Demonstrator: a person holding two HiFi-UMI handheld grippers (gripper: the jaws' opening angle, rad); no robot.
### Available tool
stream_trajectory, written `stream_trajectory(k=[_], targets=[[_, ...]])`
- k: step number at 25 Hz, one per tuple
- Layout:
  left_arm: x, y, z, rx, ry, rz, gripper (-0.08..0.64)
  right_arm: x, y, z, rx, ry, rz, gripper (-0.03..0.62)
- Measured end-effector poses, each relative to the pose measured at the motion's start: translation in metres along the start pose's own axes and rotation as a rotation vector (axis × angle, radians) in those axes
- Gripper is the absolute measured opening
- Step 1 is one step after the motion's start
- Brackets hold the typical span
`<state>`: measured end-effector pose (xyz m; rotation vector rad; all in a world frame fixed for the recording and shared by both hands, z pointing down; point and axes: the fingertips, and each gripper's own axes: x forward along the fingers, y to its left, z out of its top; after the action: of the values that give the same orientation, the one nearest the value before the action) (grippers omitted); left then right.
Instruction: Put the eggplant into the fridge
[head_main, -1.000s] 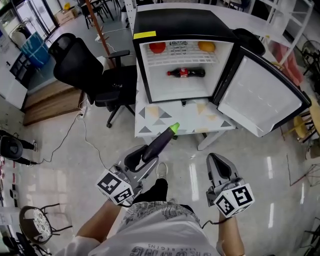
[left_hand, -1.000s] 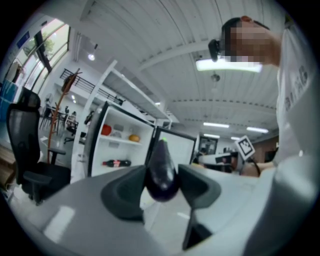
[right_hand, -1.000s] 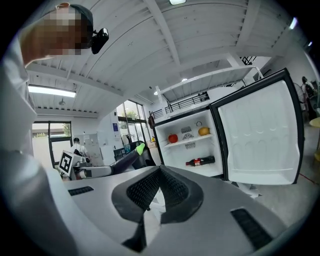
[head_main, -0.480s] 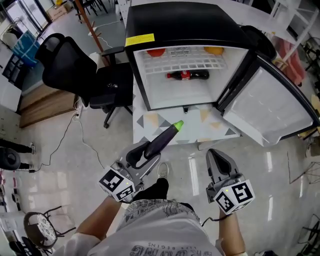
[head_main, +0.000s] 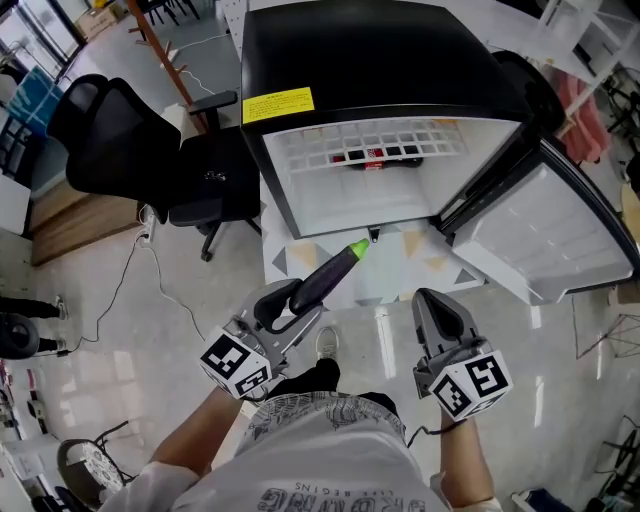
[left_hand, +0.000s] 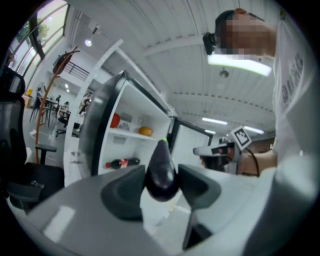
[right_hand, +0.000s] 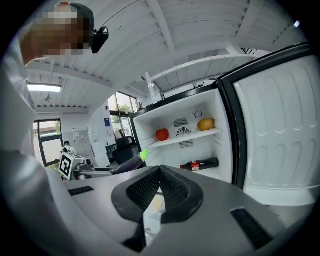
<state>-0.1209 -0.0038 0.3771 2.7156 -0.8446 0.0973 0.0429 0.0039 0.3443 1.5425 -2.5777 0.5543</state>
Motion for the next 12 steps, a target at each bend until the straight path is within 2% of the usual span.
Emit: stream_trajectory(k=[12], targets=[[0.03,0.034,0.005,0.026,0.04,-0.046,0.209,0.039,-0.019,0.01,0.003,-0.002,-0.044,0.002]])
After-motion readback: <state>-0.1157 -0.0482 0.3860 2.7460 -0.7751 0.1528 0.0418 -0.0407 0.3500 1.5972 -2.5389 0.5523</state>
